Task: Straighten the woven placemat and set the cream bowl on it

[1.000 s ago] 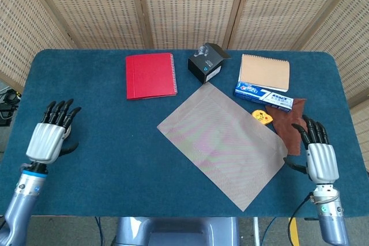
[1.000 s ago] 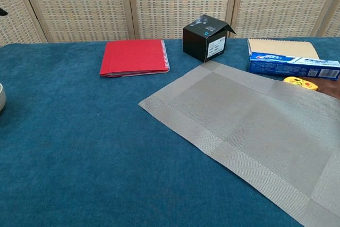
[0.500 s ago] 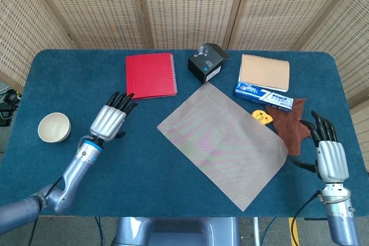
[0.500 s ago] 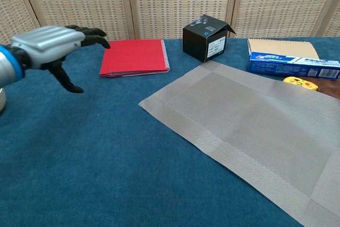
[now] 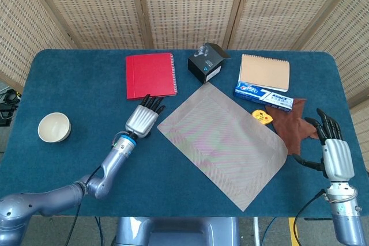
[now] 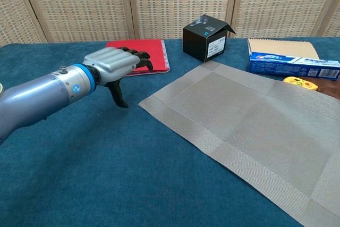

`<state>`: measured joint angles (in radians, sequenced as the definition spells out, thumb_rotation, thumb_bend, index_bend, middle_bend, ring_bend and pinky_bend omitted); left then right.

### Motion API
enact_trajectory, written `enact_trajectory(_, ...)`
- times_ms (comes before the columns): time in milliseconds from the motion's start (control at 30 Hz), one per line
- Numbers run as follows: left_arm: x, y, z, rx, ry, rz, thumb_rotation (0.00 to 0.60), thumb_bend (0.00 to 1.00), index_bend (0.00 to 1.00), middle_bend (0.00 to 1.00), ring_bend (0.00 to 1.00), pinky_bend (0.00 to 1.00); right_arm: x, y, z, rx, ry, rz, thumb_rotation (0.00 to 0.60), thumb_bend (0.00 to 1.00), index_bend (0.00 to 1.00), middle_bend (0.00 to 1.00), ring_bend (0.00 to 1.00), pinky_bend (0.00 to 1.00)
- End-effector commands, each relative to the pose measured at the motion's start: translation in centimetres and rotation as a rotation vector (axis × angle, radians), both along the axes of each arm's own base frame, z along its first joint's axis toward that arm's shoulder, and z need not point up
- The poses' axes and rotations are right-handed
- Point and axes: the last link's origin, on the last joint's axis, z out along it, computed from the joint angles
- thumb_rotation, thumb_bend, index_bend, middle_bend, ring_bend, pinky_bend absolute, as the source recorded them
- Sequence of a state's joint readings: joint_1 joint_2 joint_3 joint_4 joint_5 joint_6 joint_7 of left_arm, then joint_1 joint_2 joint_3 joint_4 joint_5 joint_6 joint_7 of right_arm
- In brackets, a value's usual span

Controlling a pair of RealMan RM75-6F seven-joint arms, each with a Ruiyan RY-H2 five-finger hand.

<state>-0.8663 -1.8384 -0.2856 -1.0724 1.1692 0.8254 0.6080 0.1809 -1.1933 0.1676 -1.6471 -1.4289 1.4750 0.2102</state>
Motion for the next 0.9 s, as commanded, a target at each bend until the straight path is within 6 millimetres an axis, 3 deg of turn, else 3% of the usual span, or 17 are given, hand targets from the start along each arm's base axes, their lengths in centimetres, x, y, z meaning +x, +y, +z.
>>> enact_trajectory(33, 0.5, 0.0, -0.8, -0.003, 0.015, -0.009, 0.6, 0.08, 0.15, 0.0, 0.0, 0.0, 0.0, 0.0, 0.0, 0.002, -0.005, 0.0, 0.6, 0.15, 0.2, 0.0, 0.0, 0.0)
enact_trajectory(633, 2.1, 0.1, -3.7, 0.017, 0.046, -0.025, 0.6, 0.1, 0.19, 0.0, 0.0, 0.0, -0.3, -0.3, 0.6, 0.011, -0.056, -0.008, 0.6, 0.15, 0.2, 0.0, 0.0, 0.0)
enact_trajectory(900, 2.6, 0.2, -4.4, 0.036, 0.034, -0.03, 0.6, 0.36, 0.22, 0.0, 0.0, 0.0, -0.2, -0.3, 0.4, 0.017, -0.058, -0.006, 0.6, 0.15, 0.2, 0.0, 0.0, 0.0)
